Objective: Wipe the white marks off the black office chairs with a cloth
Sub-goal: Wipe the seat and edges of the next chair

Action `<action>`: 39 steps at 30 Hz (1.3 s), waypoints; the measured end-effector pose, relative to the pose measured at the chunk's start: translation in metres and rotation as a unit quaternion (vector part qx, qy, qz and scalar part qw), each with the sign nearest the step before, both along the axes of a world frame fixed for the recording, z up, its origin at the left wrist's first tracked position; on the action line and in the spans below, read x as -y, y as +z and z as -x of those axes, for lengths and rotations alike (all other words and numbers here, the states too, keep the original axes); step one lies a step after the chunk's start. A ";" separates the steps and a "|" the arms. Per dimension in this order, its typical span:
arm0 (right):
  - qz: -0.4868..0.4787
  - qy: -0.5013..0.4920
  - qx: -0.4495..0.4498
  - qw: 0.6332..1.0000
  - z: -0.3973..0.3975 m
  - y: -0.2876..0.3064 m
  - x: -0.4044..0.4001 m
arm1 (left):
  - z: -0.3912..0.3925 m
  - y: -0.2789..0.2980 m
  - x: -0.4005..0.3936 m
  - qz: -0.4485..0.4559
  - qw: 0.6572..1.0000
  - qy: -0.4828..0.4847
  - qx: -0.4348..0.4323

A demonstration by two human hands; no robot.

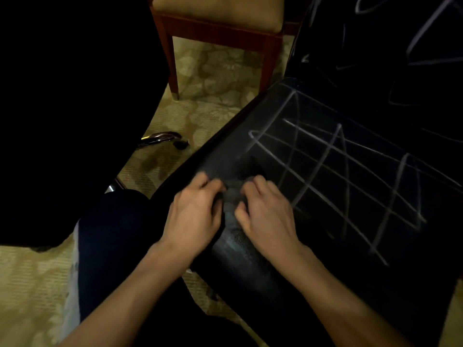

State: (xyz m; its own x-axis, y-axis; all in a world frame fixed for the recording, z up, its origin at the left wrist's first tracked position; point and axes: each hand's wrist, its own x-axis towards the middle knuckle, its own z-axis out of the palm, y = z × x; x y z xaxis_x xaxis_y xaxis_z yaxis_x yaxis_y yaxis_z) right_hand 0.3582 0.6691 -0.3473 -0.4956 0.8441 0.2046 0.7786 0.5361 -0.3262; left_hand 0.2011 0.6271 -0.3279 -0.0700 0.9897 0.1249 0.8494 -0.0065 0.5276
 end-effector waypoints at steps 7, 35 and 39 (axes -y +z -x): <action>-0.008 -0.074 -0.006 0.997 0.051 -0.003 -0.103 | 0.020 -0.008 -0.109 0.003 0.994 0.111 -0.021; 0.013 -0.091 0.019 0.996 -0.009 0.004 -0.116 | -0.026 0.006 -0.141 0.057 0.996 -0.007 -0.070; 0.008 -0.070 0.012 0.997 -0.040 0.007 -0.039 | -0.033 0.003 -0.062 0.024 0.996 -0.083 -0.023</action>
State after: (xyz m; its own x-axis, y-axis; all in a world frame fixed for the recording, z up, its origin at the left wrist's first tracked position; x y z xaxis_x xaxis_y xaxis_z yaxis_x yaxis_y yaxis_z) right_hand 0.3978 0.7084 -0.3405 -0.3777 0.9082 0.1803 0.8530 0.4170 -0.3139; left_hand 0.2341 0.6892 -0.3248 0.1002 0.9920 0.0768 0.8620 -0.1251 0.4913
